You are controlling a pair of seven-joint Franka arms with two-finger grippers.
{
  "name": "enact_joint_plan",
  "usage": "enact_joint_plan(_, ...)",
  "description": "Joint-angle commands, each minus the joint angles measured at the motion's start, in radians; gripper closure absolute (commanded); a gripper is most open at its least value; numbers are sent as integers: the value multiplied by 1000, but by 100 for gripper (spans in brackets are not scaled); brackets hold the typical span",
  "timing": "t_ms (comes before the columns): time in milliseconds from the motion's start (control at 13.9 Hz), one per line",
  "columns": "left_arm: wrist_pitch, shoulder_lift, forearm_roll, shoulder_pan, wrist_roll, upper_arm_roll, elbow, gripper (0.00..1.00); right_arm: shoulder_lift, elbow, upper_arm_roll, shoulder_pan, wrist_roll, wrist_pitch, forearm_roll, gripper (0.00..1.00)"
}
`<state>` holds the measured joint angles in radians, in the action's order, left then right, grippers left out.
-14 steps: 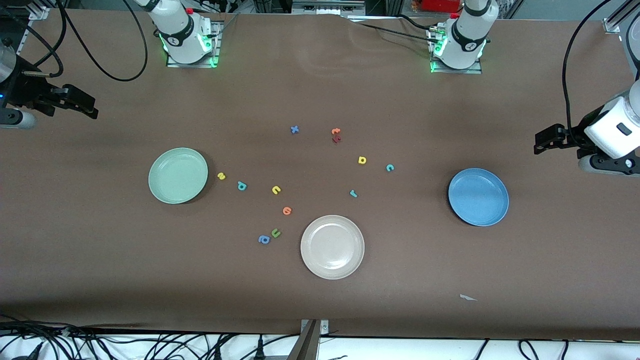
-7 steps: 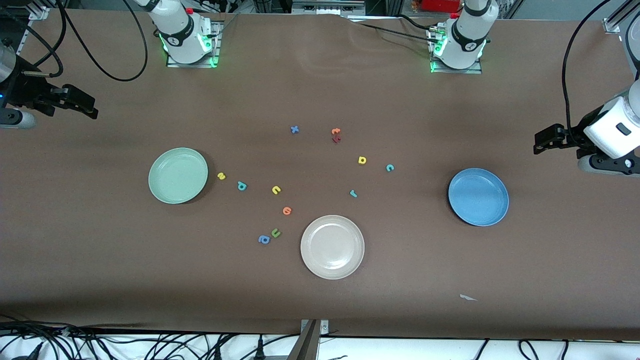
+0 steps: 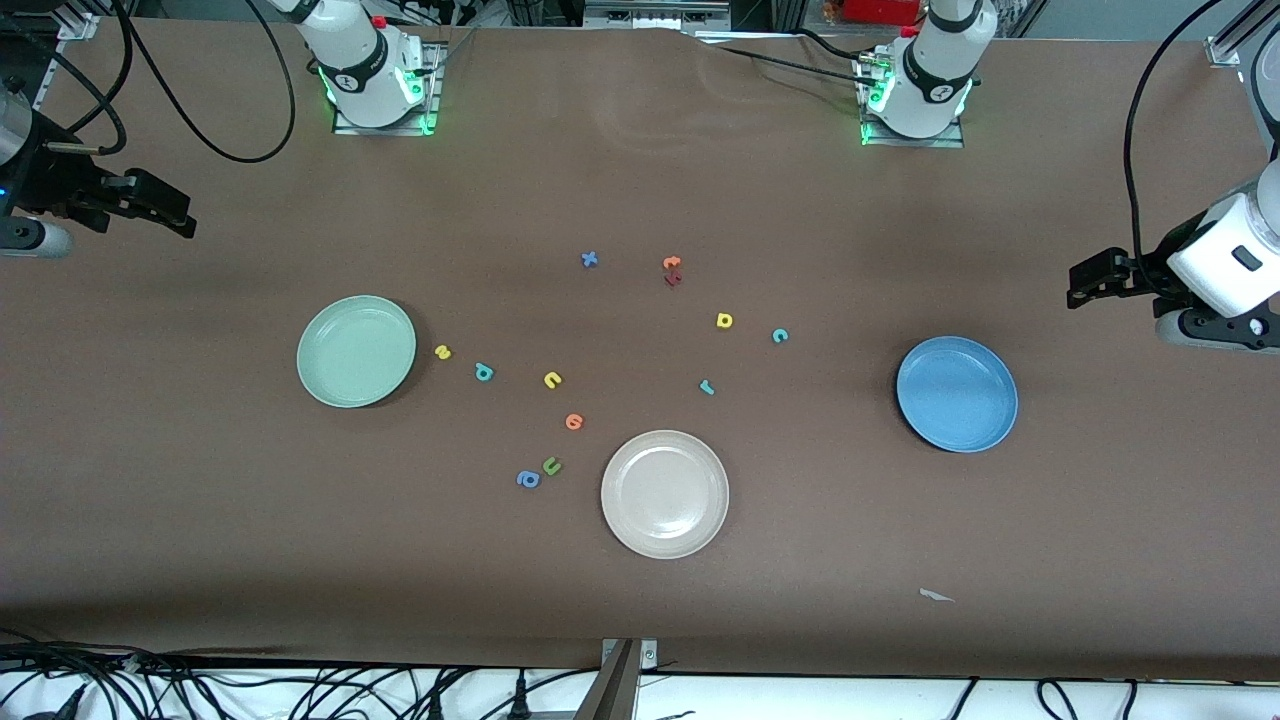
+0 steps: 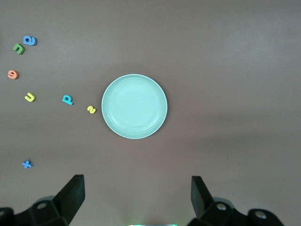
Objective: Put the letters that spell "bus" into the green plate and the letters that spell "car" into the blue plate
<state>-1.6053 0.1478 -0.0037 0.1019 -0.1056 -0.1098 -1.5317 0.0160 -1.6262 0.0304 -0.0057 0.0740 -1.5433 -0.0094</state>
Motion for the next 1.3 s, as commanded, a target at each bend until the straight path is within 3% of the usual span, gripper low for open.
enact_joint_plan(0, 12, -13, 11, -2, -8, 6, -7, 0, -5, 20, -4, 4, -3, 19, -12, 0)
enact_joint_plan(1226, 28, -14, 13, -1, -6, 4, 1, 0, -5, 20, -4, 4, -3, 19, -14, 0)
